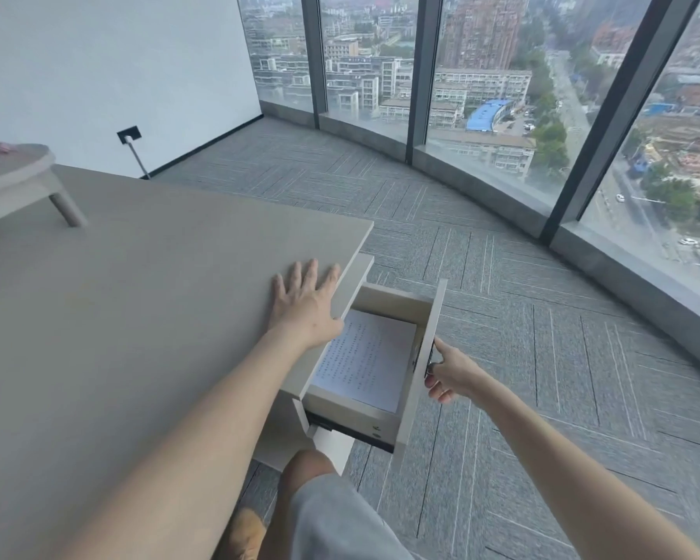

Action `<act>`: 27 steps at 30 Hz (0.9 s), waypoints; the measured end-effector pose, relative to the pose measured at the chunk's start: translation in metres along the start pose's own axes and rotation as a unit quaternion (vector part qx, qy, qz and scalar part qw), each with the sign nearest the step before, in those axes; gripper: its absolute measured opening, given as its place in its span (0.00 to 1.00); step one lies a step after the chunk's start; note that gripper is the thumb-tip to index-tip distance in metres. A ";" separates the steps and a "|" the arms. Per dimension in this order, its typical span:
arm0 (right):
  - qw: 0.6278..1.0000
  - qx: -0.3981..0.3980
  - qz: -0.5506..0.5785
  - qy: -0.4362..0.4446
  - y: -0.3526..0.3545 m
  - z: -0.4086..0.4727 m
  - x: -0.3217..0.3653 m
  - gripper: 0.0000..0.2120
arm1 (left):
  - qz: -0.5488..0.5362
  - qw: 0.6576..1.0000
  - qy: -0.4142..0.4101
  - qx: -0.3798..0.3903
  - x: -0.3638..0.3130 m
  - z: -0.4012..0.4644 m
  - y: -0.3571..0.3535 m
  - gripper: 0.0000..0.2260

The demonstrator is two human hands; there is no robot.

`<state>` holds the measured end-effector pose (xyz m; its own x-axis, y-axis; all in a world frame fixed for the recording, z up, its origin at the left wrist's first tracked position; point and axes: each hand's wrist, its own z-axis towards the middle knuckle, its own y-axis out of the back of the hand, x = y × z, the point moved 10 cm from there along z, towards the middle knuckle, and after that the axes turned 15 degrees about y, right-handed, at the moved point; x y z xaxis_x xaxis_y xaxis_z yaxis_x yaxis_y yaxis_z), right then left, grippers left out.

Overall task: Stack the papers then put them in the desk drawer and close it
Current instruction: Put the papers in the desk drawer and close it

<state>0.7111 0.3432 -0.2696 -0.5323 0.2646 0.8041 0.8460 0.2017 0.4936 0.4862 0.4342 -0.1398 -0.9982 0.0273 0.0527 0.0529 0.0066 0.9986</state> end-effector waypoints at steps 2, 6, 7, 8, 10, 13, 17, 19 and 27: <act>1.000 0.001 0.004 -0.002 -0.007 0.007 0.005 0.31 | -0.003 1.000 -0.001 0.000 0.000 0.000 0.000 0.42; 1.000 0.005 0.019 -0.008 -0.022 0.022 0.014 0.29 | -0.009 1.000 -0.003 0.001 -0.001 0.000 0.001 0.41; 1.000 0.005 0.020 -0.007 -0.024 0.026 0.017 0.28 | -0.009 1.000 -0.004 0.001 -0.001 0.000 0.001 0.41; 1.000 0.006 0.020 -0.007 -0.027 0.030 0.020 0.27 | -0.010 1.000 -0.004 0.001 -0.001 0.000 0.002 0.41; 1.000 0.007 0.023 -0.003 -0.033 0.036 0.027 0.28 | -0.010 1.000 -0.005 -0.001 -0.001 0.000 0.002 0.41; 0.999 0.014 0.036 -0.001 -0.044 0.046 0.035 0.29 | -0.010 1.000 -0.006 0.000 0.000 0.000 0.002 0.41; 0.998 0.024 0.053 -0.002 -0.057 0.057 0.043 0.24 | -0.011 1.000 -0.006 0.001 -0.001 0.000 0.002 0.41; 0.998 0.029 0.053 -0.005 -0.061 0.060 0.045 0.18 | -0.011 1.000 -0.006 -0.002 0.000 -0.001 0.003 0.41; 0.992 0.059 0.108 -0.020 -0.080 0.076 0.053 0.07 | -0.006 1.000 -0.008 -0.006 0.000 0.000 0.004 0.40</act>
<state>0.6123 0.4127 -0.2916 -0.3418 0.3506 0.8719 0.9322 0.2440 0.2673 0.4865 0.4339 -0.1360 -0.9983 0.0428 0.0402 0.0400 -0.0056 0.9992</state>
